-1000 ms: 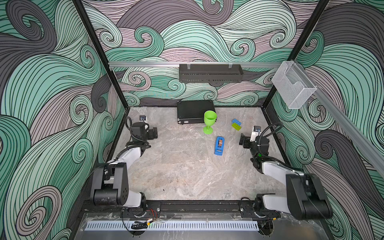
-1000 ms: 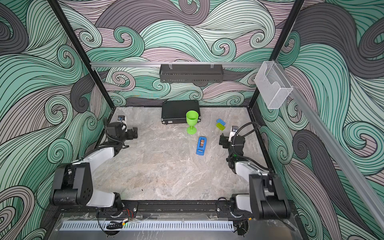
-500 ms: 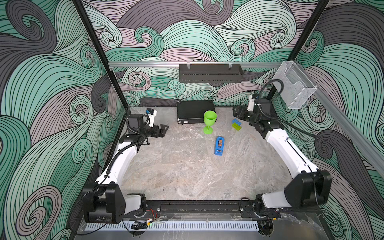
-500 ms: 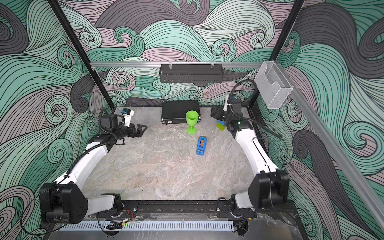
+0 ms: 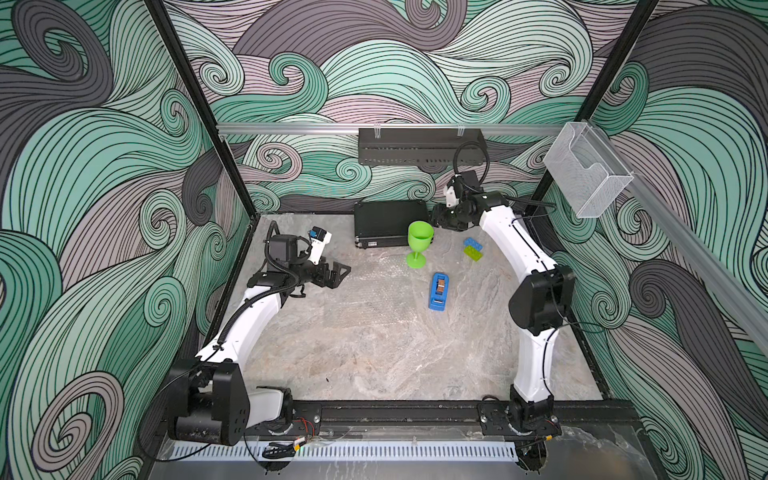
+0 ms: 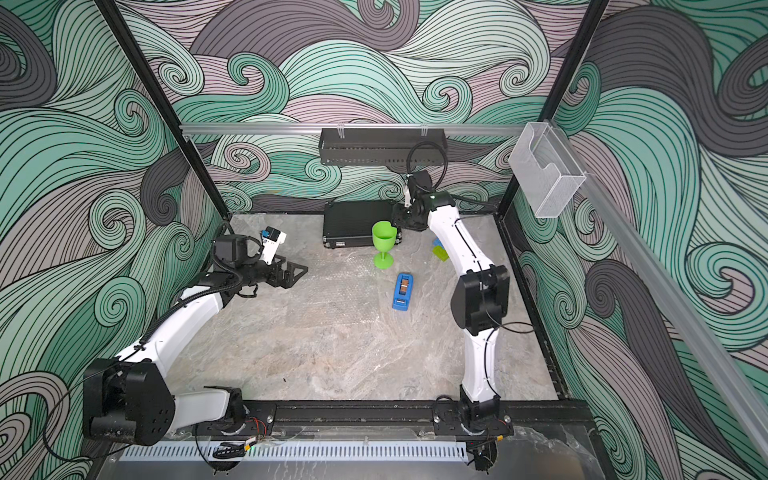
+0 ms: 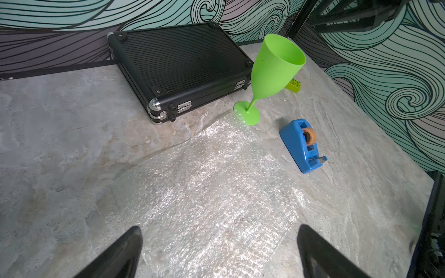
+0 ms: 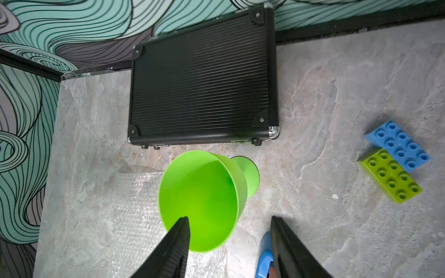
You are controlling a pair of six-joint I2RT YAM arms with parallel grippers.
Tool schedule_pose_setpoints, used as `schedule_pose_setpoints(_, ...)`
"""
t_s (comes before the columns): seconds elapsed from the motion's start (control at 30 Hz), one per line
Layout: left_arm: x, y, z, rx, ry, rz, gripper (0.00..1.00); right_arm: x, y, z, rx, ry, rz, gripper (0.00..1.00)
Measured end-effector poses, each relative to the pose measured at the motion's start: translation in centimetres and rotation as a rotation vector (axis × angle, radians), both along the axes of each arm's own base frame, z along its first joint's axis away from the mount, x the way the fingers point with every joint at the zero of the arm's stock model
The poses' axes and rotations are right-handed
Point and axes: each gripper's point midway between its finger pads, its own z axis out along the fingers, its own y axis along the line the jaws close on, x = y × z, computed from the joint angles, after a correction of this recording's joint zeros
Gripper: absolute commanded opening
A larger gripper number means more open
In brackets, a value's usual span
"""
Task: Wrap wine glasses in bubble wrap
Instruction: Pick up the wine glass at the center of the board.
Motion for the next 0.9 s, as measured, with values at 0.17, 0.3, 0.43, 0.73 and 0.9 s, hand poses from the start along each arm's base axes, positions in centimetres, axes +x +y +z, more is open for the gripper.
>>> schedule_pose_setpoints(0.17, -0.2, -0.6, -0.1, 0.002, -0.002, -0.024, 0.99, 0.3, 0.6, -3.3, -0.025, 0.094, 0.014, 0.37)
schedule_pose_setpoints(0.3, -0.4, -1.1, -0.3, 0.008, -0.003, -0.045, 0.98, 0.4, 0.9, -4.6, -0.042, 0.137, 0.023, 0.14)
schedule_pose_setpoints(0.43, -0.5, -1.5, -0.5, 0.016, -0.002, -0.066, 0.98, -0.2, 0.6, -4.4, -0.067, 0.161, 0.029, 0.01)
schedule_pose_setpoints(0.73, -0.9, -4.1, 1.7, 0.005, -0.008, -0.164, 0.92, -5.4, -1.8, 1.3, -0.127, 0.138, 0.045, 0.0)
schedule_pose_setpoints(0.9, -2.2, -7.3, 4.5, -0.038, -0.044, -0.299, 0.9, -10.1, -2.0, 6.7, -0.084, 0.07, 0.101, 0.0)
